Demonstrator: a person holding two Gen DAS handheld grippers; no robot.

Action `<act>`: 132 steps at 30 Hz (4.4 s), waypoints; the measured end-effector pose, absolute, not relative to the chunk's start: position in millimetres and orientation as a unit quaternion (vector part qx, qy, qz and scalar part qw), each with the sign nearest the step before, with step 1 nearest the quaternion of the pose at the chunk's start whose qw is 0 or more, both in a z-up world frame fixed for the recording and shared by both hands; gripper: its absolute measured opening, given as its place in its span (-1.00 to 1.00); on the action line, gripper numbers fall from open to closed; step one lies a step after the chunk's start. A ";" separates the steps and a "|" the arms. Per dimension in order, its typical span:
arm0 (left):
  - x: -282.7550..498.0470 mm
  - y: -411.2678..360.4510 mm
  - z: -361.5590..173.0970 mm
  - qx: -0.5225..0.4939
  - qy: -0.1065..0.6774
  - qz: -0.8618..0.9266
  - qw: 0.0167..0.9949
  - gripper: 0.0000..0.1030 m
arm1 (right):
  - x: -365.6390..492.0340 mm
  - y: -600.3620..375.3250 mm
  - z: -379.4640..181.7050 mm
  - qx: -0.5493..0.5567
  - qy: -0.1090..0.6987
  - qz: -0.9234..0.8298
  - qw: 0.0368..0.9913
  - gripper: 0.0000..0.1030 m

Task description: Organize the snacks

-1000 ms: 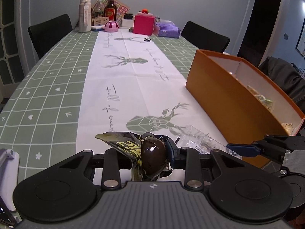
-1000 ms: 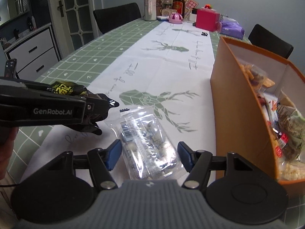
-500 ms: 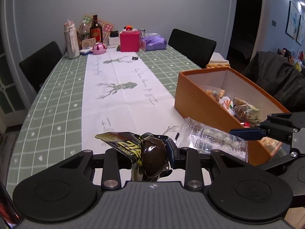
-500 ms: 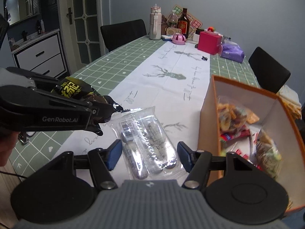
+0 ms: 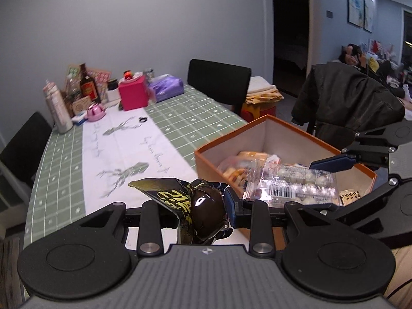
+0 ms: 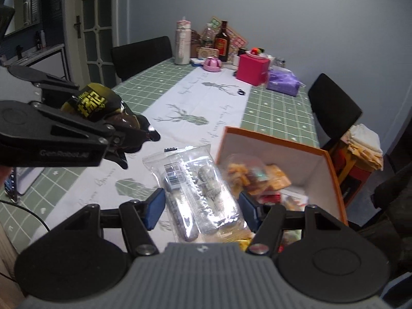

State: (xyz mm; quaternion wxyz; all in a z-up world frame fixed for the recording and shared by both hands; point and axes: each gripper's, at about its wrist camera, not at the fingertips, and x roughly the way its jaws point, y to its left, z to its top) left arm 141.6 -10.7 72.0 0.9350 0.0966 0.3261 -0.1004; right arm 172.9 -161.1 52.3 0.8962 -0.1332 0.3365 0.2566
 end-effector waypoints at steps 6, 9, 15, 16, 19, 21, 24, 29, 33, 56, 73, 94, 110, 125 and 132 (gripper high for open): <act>166.5 -48.7 69.5 0.137 0.325 -0.133 0.926 -0.29 | 207.3 -199.8 45.7 -0.137 0.369 0.207 0.896 0.18; 178.3 -67.8 62.7 0.152 0.329 -0.155 0.919 -0.29 | 220.1 -212.1 32.9 -0.144 0.390 0.193 0.889 0.18; 197.0 -101.4 40.6 0.182 0.355 -0.197 0.895 -0.29 | 234.4 -222.3 -3.1 -0.153 0.449 0.199 0.858 0.17; 199.8 -105.0 36.0 0.183 0.362 -0.204 0.891 -0.29 | 235.9 -223.7 -8.0 -0.154 0.457 0.201 0.853 0.17; 208.0 -112.2 19.4 0.184 0.388 -0.216 0.877 -0.29 | 239.8 -227.9 -20.4 -0.149 0.483 0.211 0.837 0.17; 212.5 -115.8 8.9 0.184 0.402 -0.221 0.869 -0.29 | 242.6 -230.0 -28.0 -0.147 0.497 0.213 0.828 0.17; 217.3 -120.0 -4.9 0.189 0.418 -0.225 0.860 -0.29 | 245.8 -227.5 -36.8 -0.161 0.505 0.209 0.822 0.17; 223.2 -126.3 -19.0 0.192 0.432 -0.230 0.851 -0.29 | 252.0 -223.3 -46.1 -0.182 0.515 0.209 0.811 0.18; 226.6 -130.4 -31.7 0.199 0.450 -0.235 0.838 -0.29 | 254.2 -223.3 -48.7 -0.188 0.514 0.212 0.810 0.19; 216.5 -136.6 -42.5 0.271 0.454 -0.204 0.824 0.37 | 240.4 -224.7 -49.1 -0.195 0.507 0.225 0.809 0.52; 144.5 -127.9 22.5 0.295 0.378 -0.184 0.858 0.46 | 180.2 -214.9 6.9 -0.210 0.433 0.215 0.850 0.69; 6.5 -40.6 62.3 0.089 0.191 -0.050 0.976 0.56 | 27.2 -182.3 47.2 -0.146 0.158 0.167 0.962 0.89; -27.0 2.4 7.1 0.010 0.200 0.081 0.976 0.72 | -27.8 -169.1 -16.2 -0.042 0.132 0.073 0.988 0.93; -33.6 -3.6 -21.2 0.012 0.268 0.073 0.961 0.73 | -30.9 -171.2 -35.2 -0.009 0.163 0.065 0.984 0.93; -32.8 -5.6 -21.3 0.013 0.272 0.072 0.960 0.73 | -25.3 -174.8 -38.2 0.000 0.177 0.067 0.982 0.93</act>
